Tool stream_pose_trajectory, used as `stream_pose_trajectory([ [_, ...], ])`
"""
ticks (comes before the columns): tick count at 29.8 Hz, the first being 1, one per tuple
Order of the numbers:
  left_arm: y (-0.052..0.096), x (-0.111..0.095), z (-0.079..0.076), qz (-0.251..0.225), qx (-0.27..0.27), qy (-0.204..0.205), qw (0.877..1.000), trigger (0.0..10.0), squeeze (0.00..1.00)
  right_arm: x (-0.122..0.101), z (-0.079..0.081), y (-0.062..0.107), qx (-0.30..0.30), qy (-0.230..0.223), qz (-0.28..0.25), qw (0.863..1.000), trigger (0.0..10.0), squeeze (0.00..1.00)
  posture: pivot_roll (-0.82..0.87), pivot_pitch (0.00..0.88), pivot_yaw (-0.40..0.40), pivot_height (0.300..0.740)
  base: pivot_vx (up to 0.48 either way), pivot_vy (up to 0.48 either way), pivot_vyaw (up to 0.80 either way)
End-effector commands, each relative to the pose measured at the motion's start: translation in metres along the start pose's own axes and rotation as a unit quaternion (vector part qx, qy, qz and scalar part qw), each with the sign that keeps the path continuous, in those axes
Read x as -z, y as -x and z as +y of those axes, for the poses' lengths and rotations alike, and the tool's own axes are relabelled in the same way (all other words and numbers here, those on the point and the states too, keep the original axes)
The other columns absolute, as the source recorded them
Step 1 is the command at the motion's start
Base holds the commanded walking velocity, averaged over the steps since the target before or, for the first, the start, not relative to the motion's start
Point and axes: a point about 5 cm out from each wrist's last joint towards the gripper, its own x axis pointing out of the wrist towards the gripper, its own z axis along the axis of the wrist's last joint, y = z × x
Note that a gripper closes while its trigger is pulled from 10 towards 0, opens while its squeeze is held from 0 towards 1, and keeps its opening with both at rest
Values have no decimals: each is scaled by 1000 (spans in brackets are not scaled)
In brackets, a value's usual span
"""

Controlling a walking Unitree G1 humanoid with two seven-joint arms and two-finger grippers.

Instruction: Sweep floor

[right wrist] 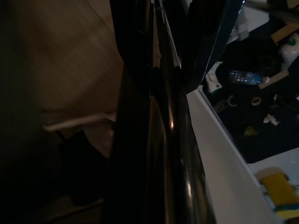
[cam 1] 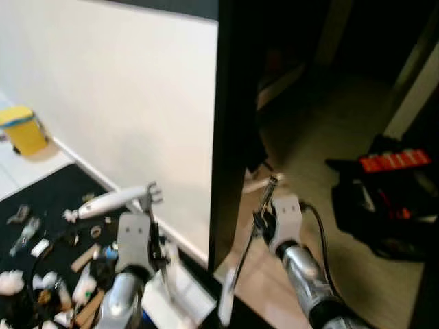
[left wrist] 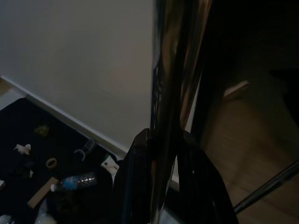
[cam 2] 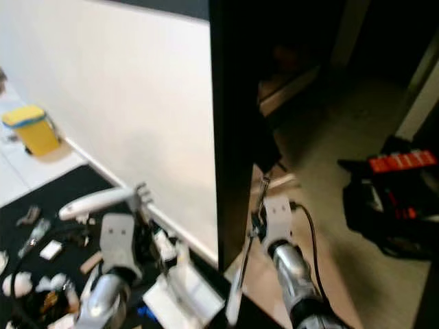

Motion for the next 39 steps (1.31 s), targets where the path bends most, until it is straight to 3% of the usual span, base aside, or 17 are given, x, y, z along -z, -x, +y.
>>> stream_pose_trajectory([
  [1, 1, -2, 1, -12, -7, 1, 1000, 10000, 0, -1, 2, 0, -2, -1, -3, 1000, 10000, 0, 116, 157, -30, 740, -251, 0, 0],
  [30, 1, 1, 3, -6, -21, -1, 1000, 10000, 0, 1, 7, 0, -12, -3, 3, 1000, 10000, 0, 122, 168, -29, 740, -17, 0, 0],
  [39, 0, 2, 3, 6, -33, -5, 999, 10000, 0, -1, 7, -1, 14, 35, -4, 999, 10000, 0, 120, 172, -29, 740, 0, 0, 0],
])
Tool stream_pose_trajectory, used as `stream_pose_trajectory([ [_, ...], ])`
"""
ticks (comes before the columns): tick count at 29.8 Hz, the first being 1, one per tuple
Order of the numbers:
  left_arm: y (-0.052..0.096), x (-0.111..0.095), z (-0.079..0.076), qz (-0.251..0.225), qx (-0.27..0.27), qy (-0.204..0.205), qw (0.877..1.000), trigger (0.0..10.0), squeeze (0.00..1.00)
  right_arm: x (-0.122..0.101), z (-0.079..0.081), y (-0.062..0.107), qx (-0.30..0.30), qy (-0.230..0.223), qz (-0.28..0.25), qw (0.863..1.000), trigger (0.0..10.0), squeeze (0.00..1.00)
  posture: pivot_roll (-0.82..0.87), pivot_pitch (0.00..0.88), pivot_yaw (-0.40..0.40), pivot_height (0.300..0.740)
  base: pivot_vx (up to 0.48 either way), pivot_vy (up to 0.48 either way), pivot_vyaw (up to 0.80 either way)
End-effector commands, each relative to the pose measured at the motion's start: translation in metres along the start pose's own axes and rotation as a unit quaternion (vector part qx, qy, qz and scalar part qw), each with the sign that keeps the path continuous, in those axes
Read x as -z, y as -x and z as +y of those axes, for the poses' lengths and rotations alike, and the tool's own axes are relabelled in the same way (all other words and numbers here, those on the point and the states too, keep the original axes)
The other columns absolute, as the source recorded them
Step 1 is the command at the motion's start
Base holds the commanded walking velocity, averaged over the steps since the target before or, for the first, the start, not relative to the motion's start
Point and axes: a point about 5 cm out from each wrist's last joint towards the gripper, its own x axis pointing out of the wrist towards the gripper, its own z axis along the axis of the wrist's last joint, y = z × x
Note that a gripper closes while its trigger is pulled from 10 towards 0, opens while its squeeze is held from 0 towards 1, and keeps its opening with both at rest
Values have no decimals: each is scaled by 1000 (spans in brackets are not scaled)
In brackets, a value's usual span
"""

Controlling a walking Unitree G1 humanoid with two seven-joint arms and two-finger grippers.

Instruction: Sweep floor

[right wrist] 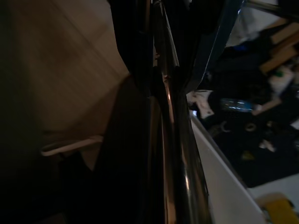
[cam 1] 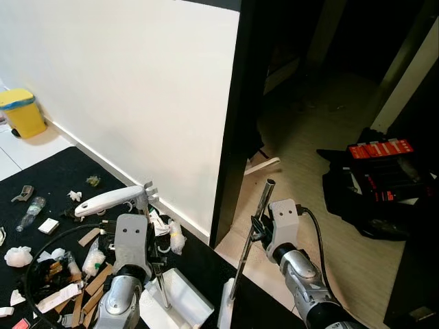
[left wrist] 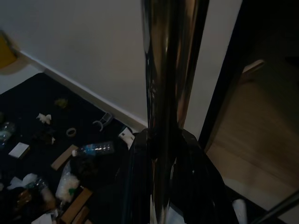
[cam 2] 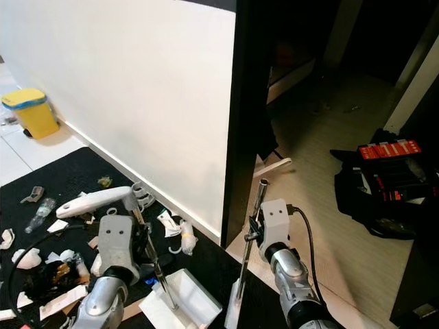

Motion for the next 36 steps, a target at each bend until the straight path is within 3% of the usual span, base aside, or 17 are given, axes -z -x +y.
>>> stream_pose_trajectory([
  [1, 0, -4, -4, -10, 0, 1, 1000, 10000, 0, -6, -1, -1, 3, 13, -18, 1000, 10000, 0, 120, 172, -29, 740, 0, 0, 0],
  [9, 0, -5, 0, -14, -5, -9, 1000, 10000, 0, -6, -3, -3, 2, -24, -12, 1000, 10000, 0, 128, 173, -29, 740, 0, 0, 366],
  [36, 1, -5, -1, -13, 2, -14, 1000, 10000, 0, -5, -4, -3, 11, -23, -6, 1000, 10000, 0, 129, 176, -23, 740, 0, 0, 800],
])
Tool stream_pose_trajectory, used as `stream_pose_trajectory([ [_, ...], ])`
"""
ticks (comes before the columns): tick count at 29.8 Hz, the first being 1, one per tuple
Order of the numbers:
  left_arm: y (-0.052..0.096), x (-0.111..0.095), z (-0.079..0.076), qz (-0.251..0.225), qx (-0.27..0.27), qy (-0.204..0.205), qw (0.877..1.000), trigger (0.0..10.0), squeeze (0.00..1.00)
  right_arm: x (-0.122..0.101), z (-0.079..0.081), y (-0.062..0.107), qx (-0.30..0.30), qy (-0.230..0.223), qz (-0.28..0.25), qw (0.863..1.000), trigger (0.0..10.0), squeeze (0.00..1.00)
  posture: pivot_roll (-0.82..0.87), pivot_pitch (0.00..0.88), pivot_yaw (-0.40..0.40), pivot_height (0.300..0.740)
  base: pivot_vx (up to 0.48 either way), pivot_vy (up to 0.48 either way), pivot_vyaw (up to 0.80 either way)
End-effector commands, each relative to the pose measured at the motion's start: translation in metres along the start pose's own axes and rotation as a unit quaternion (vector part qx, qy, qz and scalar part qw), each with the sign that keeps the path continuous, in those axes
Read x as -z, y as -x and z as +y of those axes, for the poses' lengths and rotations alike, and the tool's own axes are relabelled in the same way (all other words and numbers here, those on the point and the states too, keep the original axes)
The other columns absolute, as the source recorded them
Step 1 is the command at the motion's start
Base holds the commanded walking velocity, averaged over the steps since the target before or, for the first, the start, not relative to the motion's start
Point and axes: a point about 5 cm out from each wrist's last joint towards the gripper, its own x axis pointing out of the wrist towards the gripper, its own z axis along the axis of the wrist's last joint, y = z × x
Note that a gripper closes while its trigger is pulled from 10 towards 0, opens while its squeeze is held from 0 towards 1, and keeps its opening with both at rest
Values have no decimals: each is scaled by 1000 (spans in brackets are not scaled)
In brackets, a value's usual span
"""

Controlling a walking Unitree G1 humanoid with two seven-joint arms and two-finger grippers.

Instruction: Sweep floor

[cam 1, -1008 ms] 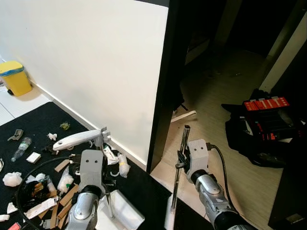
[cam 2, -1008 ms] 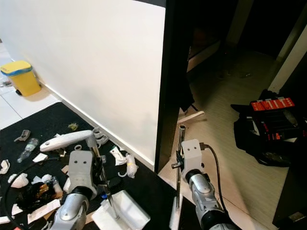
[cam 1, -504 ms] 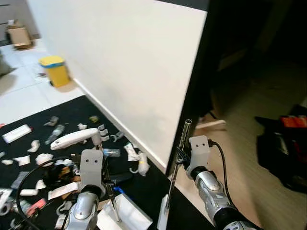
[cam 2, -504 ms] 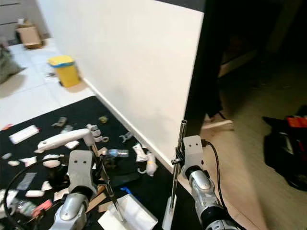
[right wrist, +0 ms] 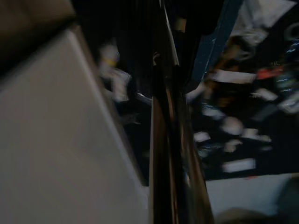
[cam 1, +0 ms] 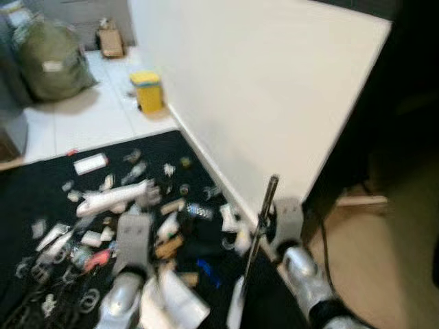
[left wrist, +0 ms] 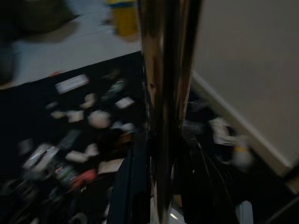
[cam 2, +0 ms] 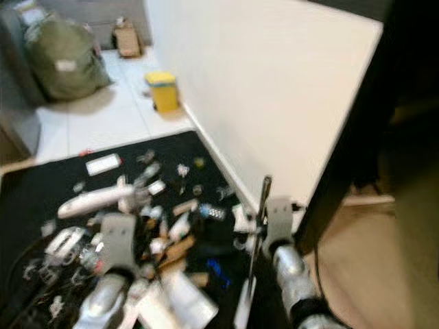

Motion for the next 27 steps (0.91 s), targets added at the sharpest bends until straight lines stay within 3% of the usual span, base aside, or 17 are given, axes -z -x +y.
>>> stream_pose_trajectory([
  [1, 3, -2, -2, -9, 2, -4, 1000, 10000, 0, 4, -5, 3, 7, 2, 5, 1000, 10000, 0, 129, 176, -23, 740, 0, 0, 800],
  [13, 1, -5, -1, -16, 4, -11, 1000, 10000, 0, 4, -4, 3, 7, 3, 6, 1000, 10000, 0, 128, 171, -20, 740, 0, 0, 800],
  [18, -5, -16, 4, -38, 1, -33, 999, 10000, 0, 5, -4, 4, 7, 3, 8, 1000, 10000, 0, 125, 167, -18, 740, 0, 0, 800],
  [27, -11, -28, 10, -55, -7, -35, 998, 10000, 0, 6, -5, 4, 6, 4, 9, 1000, 10000, 0, 125, 167, -19, 740, 0, 0, 800],
])
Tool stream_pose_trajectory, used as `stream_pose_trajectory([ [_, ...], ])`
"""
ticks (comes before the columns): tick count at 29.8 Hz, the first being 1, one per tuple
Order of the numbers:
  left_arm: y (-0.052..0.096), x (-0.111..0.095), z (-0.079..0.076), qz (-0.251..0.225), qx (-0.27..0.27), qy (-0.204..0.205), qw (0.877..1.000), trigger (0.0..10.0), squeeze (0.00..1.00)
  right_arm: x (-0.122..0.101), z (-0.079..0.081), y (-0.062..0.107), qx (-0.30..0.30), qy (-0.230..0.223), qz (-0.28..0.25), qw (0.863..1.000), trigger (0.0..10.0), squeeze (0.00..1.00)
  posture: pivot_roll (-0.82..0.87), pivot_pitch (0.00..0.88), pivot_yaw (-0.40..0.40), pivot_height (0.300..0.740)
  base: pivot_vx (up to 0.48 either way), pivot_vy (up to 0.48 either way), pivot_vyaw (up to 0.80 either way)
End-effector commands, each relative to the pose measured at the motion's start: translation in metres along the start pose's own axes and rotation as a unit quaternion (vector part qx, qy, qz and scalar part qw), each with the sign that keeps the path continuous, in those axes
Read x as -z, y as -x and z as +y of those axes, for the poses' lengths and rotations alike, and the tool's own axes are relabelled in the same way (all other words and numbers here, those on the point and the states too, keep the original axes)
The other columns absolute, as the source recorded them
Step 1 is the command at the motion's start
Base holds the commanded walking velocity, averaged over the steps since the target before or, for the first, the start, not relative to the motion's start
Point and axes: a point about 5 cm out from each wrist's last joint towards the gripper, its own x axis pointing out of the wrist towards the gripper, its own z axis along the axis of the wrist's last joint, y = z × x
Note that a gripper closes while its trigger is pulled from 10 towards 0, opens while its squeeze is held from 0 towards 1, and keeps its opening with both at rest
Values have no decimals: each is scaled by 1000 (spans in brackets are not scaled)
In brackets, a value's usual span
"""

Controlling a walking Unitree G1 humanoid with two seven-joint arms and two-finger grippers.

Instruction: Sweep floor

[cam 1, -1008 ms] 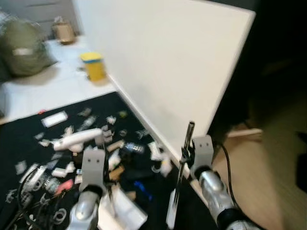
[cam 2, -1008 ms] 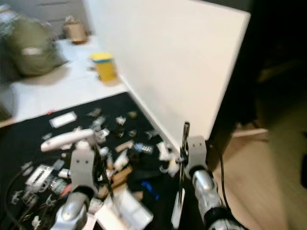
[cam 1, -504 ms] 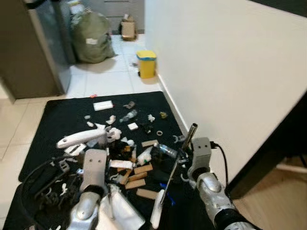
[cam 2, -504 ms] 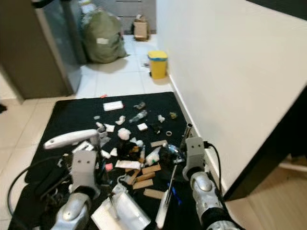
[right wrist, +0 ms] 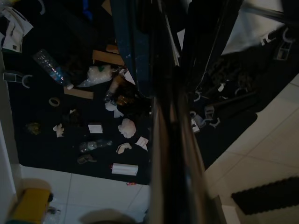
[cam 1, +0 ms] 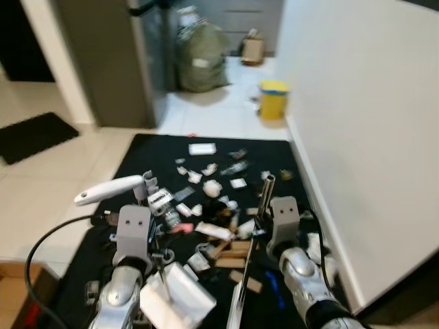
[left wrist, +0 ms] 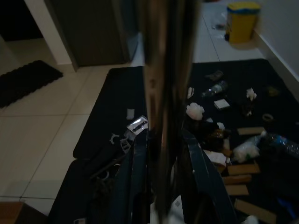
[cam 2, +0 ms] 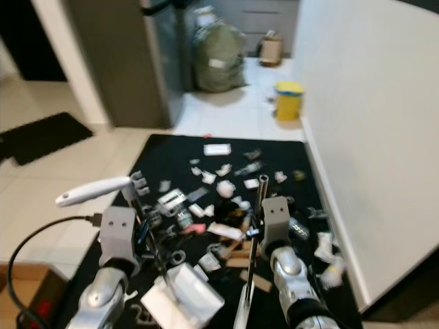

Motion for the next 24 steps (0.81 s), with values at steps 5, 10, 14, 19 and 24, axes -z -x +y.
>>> stream_pose_trajectory([
  [5, -1, -11, 8, -24, -11, -12, 1000, 10000, 0, -1, 2, -1, -3, 2, -4, 1000, 10000, 0, 126, 168, -17, 740, 0, 0, 800],
  [10, 1, -8, 7, -20, -10, -12, 1000, 10000, 0, 0, 3, 0, -4, 2, -3, 1000, 10000, 0, 125, 169, -17, 740, 0, 0, 800],
  [14, 1, -7, 6, -17, -9, -12, 1000, 10000, 0, 0, 3, 0, -4, 2, -2, 1000, 10000, 0, 124, 170, -17, 740, 0, 0, 800],
  [19, 1, -7, 5, -16, -8, -11, 1000, 10000, 0, 0, 3, 0, -4, 2, -2, 1000, 10000, 0, 124, 172, -18, 740, 0, 0, 800],
  [24, 1, -6, 5, -15, -8, -11, 1000, 10000, 0, 0, 3, 0, -5, 2, -2, 1000, 10000, 0, 124, 173, -18, 740, 0, 0, 800],
])
